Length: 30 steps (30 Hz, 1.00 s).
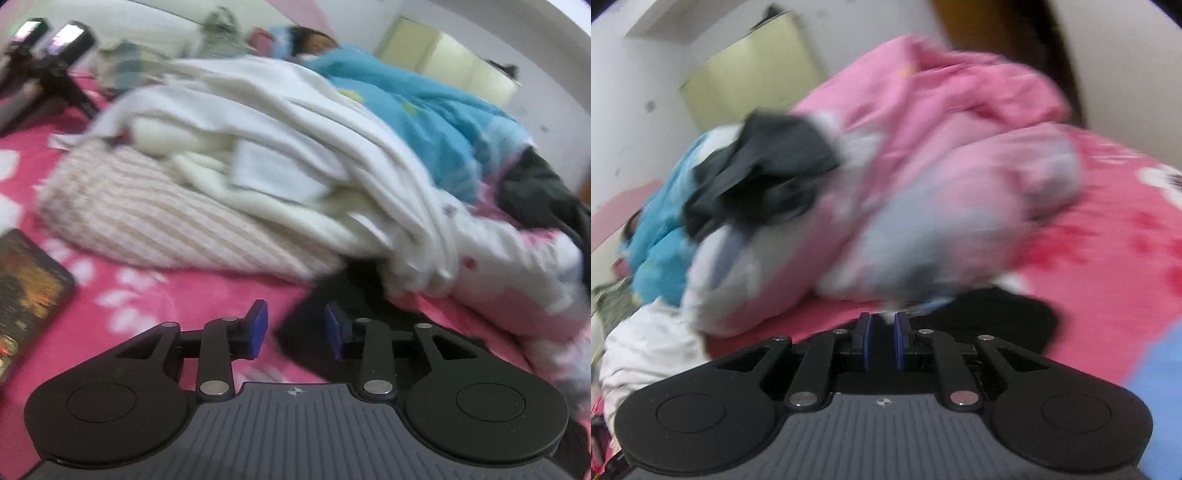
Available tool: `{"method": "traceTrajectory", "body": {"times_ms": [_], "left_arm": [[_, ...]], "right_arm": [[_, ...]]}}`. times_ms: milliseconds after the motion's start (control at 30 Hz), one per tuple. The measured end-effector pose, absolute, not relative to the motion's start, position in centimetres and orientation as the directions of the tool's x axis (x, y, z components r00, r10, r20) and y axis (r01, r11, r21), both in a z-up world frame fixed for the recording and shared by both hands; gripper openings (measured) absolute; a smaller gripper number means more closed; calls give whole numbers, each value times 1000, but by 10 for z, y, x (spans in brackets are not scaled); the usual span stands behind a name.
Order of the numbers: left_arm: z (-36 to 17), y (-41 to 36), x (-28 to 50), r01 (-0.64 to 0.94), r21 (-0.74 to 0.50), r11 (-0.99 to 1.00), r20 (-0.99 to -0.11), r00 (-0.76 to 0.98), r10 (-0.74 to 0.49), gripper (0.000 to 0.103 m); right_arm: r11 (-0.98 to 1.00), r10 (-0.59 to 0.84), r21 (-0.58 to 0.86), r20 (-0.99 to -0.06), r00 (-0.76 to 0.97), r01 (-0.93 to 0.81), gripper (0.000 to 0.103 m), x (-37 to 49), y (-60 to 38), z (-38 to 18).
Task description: Fold clothes
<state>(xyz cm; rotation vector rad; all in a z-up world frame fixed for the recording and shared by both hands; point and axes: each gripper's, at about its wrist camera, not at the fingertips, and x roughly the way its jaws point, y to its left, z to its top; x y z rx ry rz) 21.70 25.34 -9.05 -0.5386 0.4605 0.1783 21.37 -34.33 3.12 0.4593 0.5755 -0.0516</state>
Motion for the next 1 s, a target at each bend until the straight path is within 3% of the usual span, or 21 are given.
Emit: {"method": "traceTrajectory", "body": {"times_ms": [133,233,500,567,733,833,933,1000], "left_arm": [[-77,215,216,-204,-421,884,-475,880,-23,36],[-57,176,214,-103,-410,906,-467,877,-112,41],[-39,69,220,120,-377,918,-553,766,-327,42],[-43,42,225,168,-372,913,-576,729,-369,42],[-57,-23,239,302,-323,897,-619,650,-442,42],[-67,-52,245,380,-295,877,-619,623,-478,42],[-74,-66,252,411,-292,864,-612,614,-499,42],[-78,-70,256,421,-298,857,-599,617,-511,42]], "right_arm": [[860,53,439,-584,810,260,15,184,-408,23],[855,65,433,-637,769,287,23,194,-434,6],[866,109,407,-721,684,291,40,261,-465,-40],[866,76,373,-757,649,333,50,278,-475,-51],[834,72,358,-826,560,421,51,321,-494,-85],[843,110,388,-803,585,374,44,333,-496,-93],[848,157,419,-783,602,324,0,331,-494,-99],[842,139,433,-751,646,322,0,315,-497,-89]]}}
